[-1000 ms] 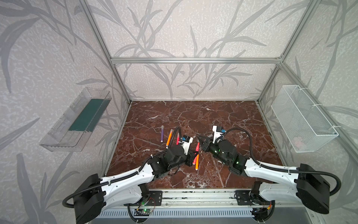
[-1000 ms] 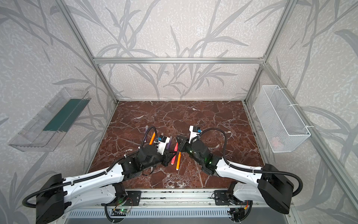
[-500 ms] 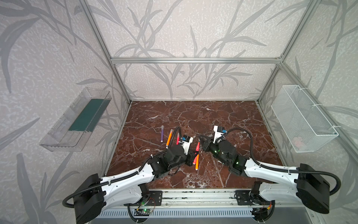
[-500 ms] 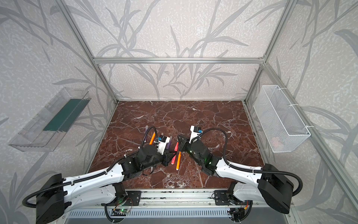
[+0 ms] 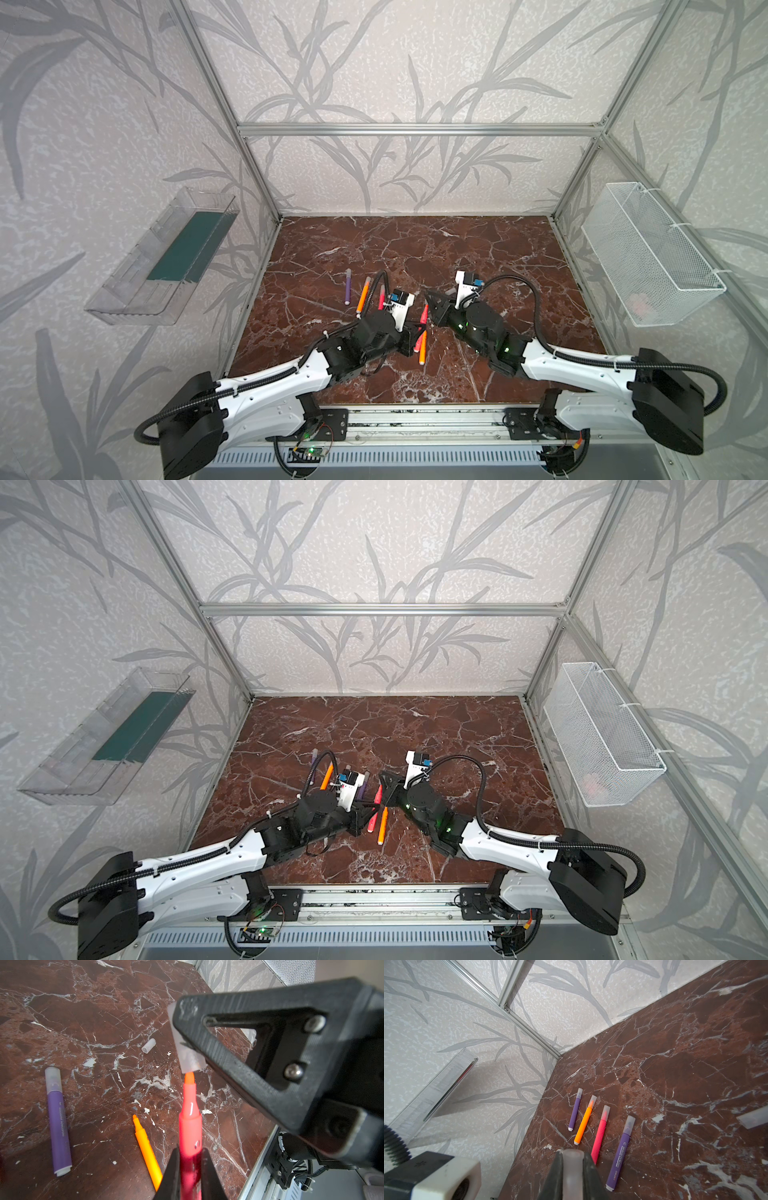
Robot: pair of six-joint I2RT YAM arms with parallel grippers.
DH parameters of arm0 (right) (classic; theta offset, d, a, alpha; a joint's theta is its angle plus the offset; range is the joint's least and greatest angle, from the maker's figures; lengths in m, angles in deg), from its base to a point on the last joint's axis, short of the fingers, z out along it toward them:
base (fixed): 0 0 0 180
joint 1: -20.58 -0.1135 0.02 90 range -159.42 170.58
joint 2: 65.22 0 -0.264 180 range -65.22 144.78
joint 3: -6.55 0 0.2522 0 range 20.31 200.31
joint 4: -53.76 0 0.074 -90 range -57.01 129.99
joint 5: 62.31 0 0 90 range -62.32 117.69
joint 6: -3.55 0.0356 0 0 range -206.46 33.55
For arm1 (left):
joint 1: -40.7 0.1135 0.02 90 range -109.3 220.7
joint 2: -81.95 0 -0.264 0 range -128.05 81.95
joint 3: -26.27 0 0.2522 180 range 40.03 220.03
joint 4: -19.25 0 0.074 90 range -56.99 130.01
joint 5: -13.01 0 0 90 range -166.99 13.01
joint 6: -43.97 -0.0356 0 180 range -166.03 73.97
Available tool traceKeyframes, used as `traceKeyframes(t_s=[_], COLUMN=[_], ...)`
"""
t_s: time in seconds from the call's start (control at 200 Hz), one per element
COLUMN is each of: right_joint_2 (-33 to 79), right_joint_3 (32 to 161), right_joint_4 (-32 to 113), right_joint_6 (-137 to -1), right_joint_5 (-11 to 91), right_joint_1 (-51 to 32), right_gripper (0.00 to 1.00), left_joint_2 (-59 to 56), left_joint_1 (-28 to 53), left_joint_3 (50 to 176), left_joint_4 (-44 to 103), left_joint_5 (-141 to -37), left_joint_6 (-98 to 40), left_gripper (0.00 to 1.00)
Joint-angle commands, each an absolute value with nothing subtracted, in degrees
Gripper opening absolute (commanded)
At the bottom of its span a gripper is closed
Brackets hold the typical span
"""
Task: Insert pens into pen caps
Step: Put on the pen cap to the pen.
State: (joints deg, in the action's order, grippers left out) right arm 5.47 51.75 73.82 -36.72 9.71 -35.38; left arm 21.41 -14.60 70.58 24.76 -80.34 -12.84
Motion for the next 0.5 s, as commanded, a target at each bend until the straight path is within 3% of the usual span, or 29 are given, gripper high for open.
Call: traceKeyframes(t_s=[0.0,0.495], right_joint_2=[4.92,4.24], right_joint_3=[51.67,50.55], right_joint_4=[74.54,72.60], right_joint_6=[-36.46,-36.29], right_joint_5=[8.81,3.55], right_joint_1=[-36.01,-39.81], right_gripper=[0.00,0.00], left_joint_2=[21.83,23.05], left_joint_1=[-14.40,-14.33], left_joint_3=[71.80,71.85], left_joint_4=[23.35,24.37], left_joint_5=[-80.01,-76.92], left_joint_6=[-12.63,-12.53], left_gripper=[0.00,0.00])
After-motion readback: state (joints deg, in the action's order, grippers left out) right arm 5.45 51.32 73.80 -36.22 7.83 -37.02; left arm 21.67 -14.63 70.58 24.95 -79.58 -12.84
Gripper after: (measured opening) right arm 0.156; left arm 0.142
